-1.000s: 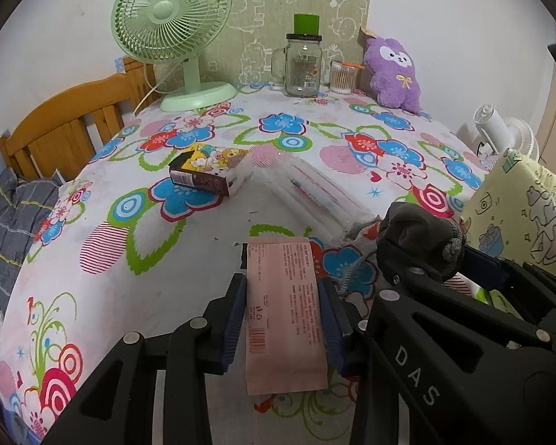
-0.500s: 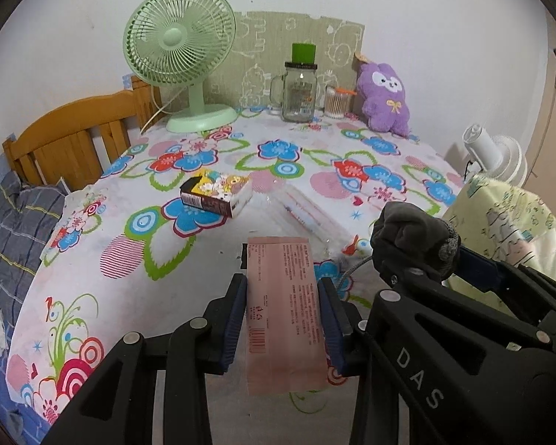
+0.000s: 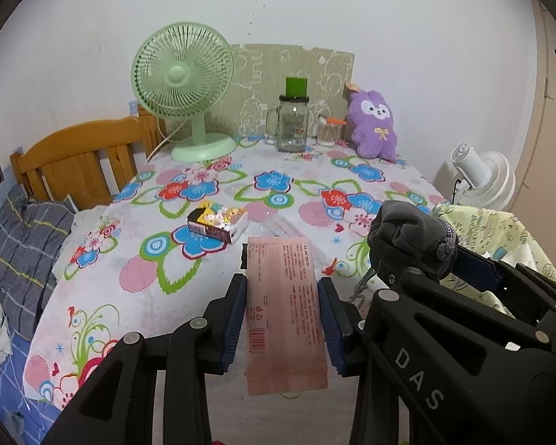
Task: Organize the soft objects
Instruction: 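Lift and carry grey sock with right tool while left tool carries pink packet to box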
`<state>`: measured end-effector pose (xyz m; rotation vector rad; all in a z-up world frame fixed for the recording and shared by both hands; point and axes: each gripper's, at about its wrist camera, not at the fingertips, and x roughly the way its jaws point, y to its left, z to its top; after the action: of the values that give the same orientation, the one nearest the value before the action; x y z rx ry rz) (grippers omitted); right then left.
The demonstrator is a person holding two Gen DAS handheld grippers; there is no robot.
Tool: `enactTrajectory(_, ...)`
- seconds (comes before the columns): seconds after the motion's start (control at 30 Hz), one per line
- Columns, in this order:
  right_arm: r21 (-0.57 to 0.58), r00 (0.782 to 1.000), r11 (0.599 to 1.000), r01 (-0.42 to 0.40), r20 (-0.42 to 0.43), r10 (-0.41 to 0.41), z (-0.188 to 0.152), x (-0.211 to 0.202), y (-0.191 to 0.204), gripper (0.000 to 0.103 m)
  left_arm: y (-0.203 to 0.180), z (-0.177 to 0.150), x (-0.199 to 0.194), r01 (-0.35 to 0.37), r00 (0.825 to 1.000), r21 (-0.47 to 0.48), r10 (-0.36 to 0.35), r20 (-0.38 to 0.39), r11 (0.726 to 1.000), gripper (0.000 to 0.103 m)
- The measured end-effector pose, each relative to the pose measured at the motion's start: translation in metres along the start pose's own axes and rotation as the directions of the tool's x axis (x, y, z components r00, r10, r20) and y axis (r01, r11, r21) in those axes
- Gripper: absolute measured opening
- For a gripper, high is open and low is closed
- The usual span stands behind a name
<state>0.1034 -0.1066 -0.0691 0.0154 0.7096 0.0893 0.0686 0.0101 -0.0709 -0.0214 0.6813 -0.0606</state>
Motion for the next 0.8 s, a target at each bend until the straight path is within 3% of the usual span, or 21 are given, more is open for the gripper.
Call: enactTrajectory(0.8, -0.05, 0.995, 0.999, 0.007, 0.101, -0.002, 0.024, -0.069, -0.026, 0.054, -0.041, 0.025, -0.053, 0.05, 0.995, 0.066, -0.055, 0.08, 0.997, 0.039)
